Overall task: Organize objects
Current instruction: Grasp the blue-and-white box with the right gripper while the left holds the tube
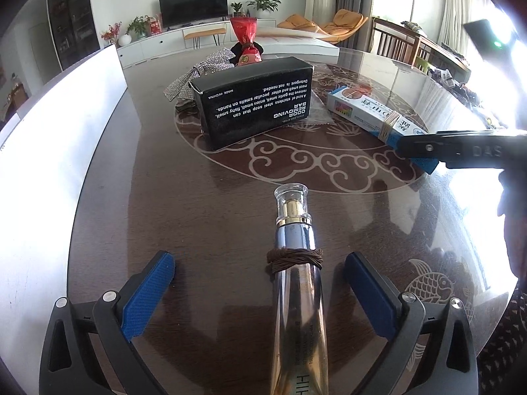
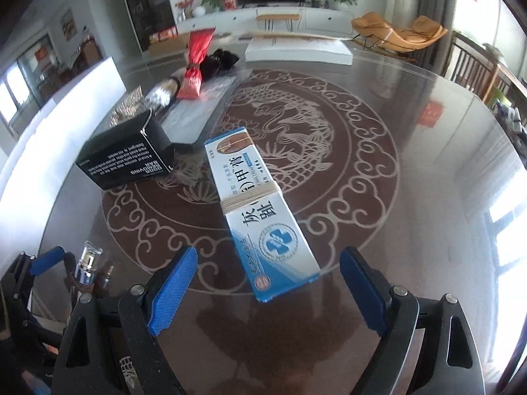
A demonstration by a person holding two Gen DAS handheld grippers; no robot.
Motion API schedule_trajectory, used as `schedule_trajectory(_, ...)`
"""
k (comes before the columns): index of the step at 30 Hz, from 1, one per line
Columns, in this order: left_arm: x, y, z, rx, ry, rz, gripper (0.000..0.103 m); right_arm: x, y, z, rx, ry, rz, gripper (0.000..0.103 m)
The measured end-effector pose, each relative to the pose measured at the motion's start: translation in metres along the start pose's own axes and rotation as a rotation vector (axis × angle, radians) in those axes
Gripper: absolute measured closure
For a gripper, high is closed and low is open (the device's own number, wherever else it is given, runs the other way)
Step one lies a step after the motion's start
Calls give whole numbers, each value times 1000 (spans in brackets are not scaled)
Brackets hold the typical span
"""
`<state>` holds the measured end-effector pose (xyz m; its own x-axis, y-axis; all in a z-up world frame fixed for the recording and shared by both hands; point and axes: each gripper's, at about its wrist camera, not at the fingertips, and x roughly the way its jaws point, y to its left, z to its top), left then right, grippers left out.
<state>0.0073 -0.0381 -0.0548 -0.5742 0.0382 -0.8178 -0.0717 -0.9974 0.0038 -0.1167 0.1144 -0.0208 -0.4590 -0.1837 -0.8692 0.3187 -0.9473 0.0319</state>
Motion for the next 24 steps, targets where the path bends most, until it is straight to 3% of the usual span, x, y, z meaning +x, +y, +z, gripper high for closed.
schedule_trajectory(3, 0, 0, 0, 0, 0, 0, 0, 27, 8, 15, -37, 85, -37, 14)
schedule_trajectory(6, 0, 0, 0, 0, 0, 0, 0, 31, 6, 22, 2, 73, -35, 15)
schedule_trajectory(9, 0, 0, 0, 0, -1, 0, 0, 21, 12, 19, 1, 42, -2, 43)
schedule_trajectory(10, 0, 0, 0, -1, -1, 1, 0, 18, 16, 16, -8, 36, 1, 58)
schedule_trajectory(11, 0, 0, 0, -1, -1, 1, 0, 15, 19, 11, -16, 31, -1, 61)
schedule_trajectory(21, 1, 0, 0, -1, -1, 1, 0, -25, 34, -72, 89, -107, -53, 59)
schedule_trajectory(22, 1, 0, 0, -1, -1, 1, 0, -27, 32, -75, 107, -111, -45, 53)
schedule_trajectory(23, 1, 1, 0, 0, -1, 0, 0, -27, 29, -76, 124, -109, -38, 37)
schedule_trajectory(24, 1, 1, 0, 0, -1, 0, 0, -27, 26, -78, 142, -105, -37, 29)
